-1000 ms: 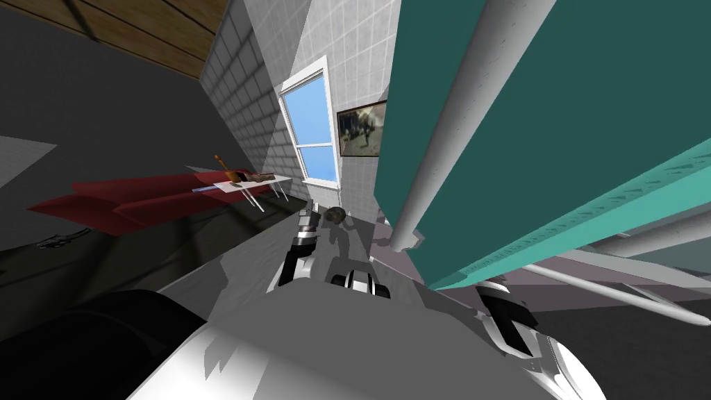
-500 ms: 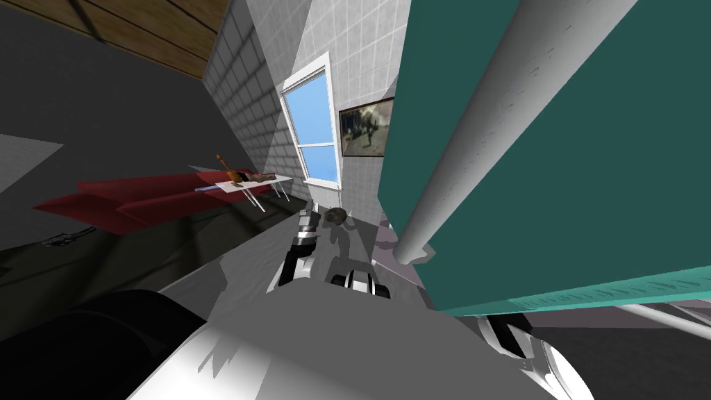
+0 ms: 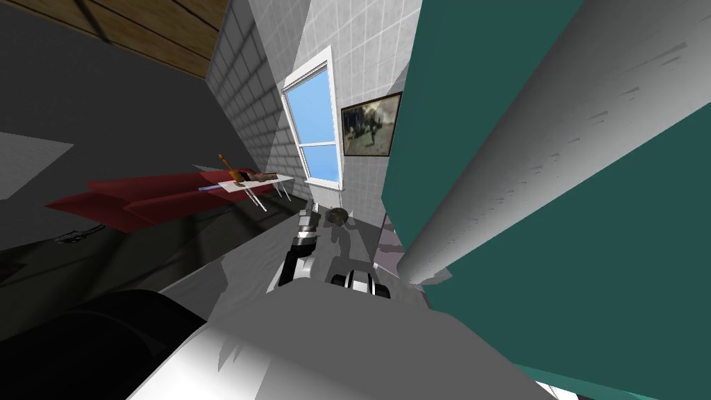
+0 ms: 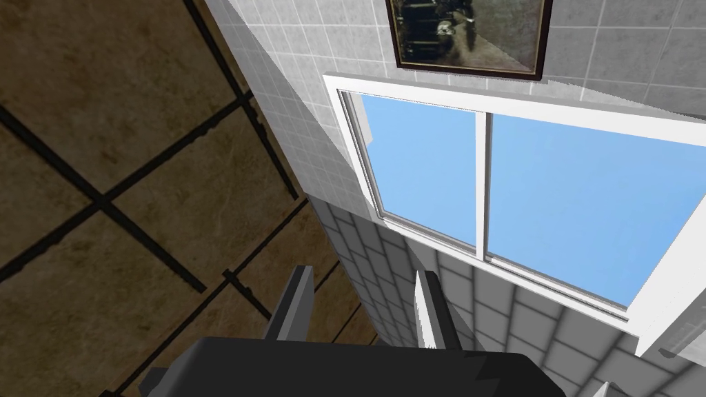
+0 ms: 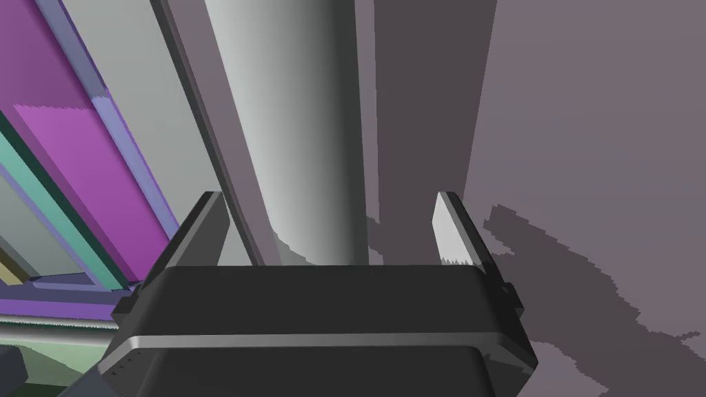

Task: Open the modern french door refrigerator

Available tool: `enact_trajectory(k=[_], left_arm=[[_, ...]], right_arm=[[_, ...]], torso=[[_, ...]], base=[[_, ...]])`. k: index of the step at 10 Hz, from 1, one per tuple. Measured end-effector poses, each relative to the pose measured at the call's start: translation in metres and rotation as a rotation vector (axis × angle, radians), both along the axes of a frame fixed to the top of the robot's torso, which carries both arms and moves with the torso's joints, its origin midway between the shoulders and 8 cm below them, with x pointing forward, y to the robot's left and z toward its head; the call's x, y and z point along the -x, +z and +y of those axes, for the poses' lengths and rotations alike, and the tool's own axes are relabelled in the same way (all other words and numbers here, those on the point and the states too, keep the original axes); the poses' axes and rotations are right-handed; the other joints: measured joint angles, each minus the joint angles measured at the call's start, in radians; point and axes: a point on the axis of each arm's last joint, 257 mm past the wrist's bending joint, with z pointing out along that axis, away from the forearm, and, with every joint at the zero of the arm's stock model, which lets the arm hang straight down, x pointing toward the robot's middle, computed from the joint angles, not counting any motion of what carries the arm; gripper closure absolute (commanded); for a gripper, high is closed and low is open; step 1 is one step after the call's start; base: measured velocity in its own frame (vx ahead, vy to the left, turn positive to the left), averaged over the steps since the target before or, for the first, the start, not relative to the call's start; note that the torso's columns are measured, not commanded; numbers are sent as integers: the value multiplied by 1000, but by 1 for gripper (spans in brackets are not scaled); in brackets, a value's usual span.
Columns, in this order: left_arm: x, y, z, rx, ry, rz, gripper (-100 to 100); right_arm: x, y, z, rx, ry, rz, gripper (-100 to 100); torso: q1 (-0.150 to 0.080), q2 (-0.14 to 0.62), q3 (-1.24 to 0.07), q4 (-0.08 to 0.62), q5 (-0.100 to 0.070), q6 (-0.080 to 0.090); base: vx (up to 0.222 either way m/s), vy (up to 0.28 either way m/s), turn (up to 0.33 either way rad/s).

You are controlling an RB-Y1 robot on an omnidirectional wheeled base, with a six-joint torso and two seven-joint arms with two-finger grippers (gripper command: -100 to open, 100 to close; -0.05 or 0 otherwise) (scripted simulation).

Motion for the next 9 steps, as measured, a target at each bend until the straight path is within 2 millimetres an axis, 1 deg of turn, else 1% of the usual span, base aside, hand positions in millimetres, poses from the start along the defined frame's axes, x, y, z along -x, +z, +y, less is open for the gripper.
enact_trajectory(k=[1, 2, 3, 5, 6, 7, 8, 9], left_arm=[[0, 0, 0, 0, 0, 0, 0], [0, 0, 0, 0, 0, 0, 0], [0, 0, 0, 0, 0, 0, 0], [0, 0, 0, 0, 0, 0, 0], [0, 0, 0, 0, 0, 0, 0], [0, 0, 0, 0, 0, 0, 0], [0, 0, 0, 0, 0, 0, 0], [0, 0, 0, 0, 0, 0, 0]], right_arm=[[-2, 6, -5, 5, -1, 0, -100], [-2, 7, -6, 2, -3, 0, 100], [-2, 7, -6, 2, -3, 0, 100], [-2, 13, -8, 11, 2, -6, 100], [-1, 12, -9, 9, 4, -3, 100], [0, 10, -9, 5, 7, 1, 100], [1, 7, -8, 0, 7, 7, 100], [2, 5, 5, 1, 40, 11, 100]], torso=[[0, -3, -1, 0, 0, 0], [1, -2, -1, -1, 0, 0], [1, -1, -1, 0, 0, 0], [4, 5, 4, 0, -2, 0], [4, 3, 3, 0, -1, -1], [1, 0, 0, 1, 0, -1], [-1, -8, -4, 1, 2, -1], [-2, -11, -8, -1, 4, 5]], base=[[42, 0, 14], [6, 0, -2], [-94, 42, -24], [-197, 103, -40], [-203, 71, -31], [-97, 32, -7], [48, 17, -342], [177, 22, -444]])
